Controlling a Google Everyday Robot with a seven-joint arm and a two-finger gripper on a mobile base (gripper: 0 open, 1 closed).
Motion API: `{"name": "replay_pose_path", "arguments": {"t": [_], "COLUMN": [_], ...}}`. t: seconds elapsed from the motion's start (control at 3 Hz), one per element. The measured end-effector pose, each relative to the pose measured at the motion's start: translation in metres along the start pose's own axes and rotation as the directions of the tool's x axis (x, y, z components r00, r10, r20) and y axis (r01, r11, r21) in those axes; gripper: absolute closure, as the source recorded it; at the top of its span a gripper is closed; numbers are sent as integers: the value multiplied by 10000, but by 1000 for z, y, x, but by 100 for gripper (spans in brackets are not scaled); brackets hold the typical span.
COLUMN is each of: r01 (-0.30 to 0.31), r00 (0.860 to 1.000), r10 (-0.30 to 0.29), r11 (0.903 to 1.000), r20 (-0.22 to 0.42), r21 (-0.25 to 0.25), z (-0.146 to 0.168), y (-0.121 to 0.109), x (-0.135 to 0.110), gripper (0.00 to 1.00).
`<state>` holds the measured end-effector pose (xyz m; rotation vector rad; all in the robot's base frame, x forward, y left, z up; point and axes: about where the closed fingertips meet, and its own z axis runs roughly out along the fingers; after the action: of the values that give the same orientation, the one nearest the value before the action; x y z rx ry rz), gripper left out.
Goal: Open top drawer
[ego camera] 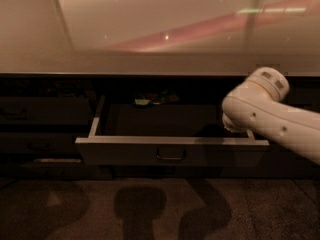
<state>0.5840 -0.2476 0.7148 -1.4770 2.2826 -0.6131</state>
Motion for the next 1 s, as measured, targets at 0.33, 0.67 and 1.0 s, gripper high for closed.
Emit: {"name": "replay_pose_path", "arguments": {"t": [0.33,0.67,1.0], "r01": [153,154,477], "r00": [9959,9959,9961], "r10": [-203,-205,-551], "r11": [9982,9982,9934], "r20": [-878,-878,-692], "r21": [-581,-583,-1046], "z": [31,31,39], "y": [-5,-5,32], "x": [-5,-5,5], "gripper": [100,100,100]}}
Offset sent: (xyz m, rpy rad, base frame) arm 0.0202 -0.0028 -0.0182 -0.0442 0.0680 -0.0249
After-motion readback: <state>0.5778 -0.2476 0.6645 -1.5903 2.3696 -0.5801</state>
